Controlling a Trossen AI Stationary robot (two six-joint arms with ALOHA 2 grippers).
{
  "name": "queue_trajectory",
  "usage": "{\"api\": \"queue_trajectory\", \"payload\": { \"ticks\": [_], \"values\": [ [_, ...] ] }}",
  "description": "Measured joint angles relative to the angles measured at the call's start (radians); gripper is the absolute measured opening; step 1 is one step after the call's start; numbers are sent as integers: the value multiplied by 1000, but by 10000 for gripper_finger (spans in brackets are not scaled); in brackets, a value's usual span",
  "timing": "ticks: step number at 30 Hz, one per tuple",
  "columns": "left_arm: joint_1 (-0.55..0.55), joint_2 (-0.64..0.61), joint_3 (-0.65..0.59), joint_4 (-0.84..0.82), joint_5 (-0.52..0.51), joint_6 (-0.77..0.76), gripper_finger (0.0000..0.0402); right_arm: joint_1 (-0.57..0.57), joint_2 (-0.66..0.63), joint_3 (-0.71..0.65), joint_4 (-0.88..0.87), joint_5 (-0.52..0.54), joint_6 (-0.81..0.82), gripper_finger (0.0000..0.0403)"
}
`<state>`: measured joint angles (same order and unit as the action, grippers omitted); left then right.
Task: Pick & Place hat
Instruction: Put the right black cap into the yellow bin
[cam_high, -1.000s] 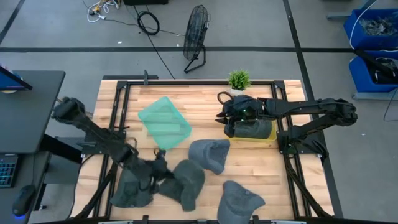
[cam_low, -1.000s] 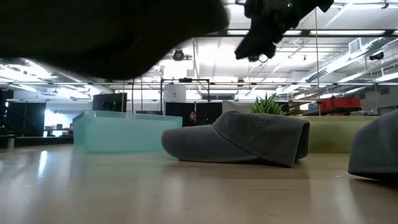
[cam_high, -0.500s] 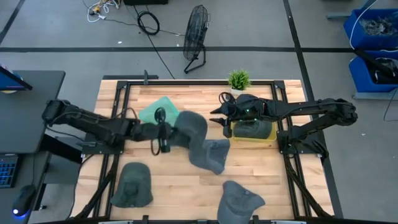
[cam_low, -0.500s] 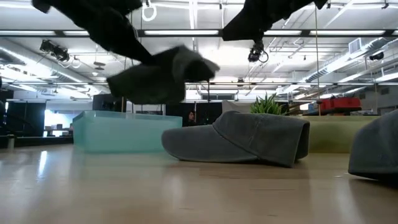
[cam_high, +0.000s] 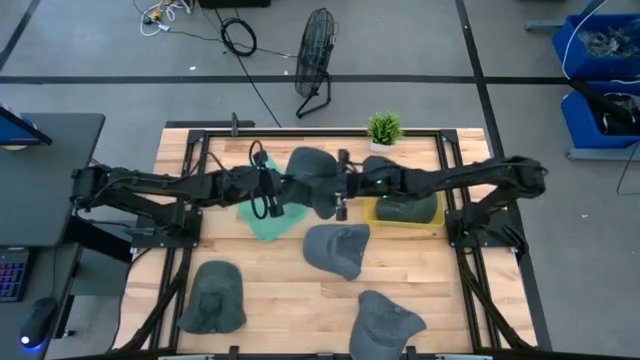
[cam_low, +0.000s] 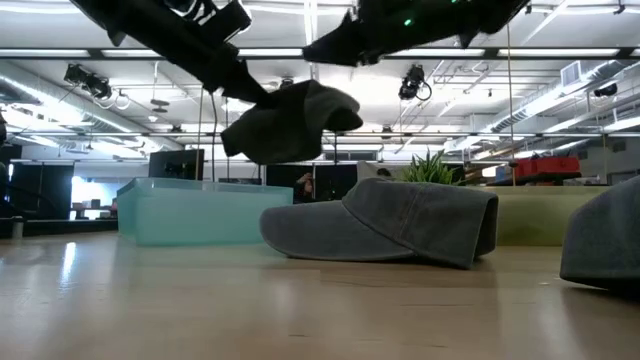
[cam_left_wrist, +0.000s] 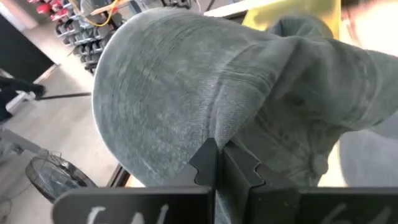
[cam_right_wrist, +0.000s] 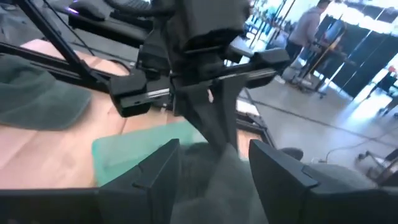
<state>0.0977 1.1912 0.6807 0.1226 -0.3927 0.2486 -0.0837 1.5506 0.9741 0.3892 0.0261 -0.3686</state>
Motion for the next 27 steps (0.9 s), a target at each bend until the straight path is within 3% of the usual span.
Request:
{"api": "queue_trajectory", "payload": {
  "ticks": [4, 13, 27],
  "values": [
    [14, 7, 0, -1, -1, 2, 16, -1, 97, 42, 28, 20, -15, 199],
    [11, 7, 0, -12, 19, 1, 16, -10, 214, 159, -130, 258, -109, 188],
    [11, 8, 0, -29, 132, 44, 16, -12, 215, 165, -186, 291, -81, 67]
  ]
}}
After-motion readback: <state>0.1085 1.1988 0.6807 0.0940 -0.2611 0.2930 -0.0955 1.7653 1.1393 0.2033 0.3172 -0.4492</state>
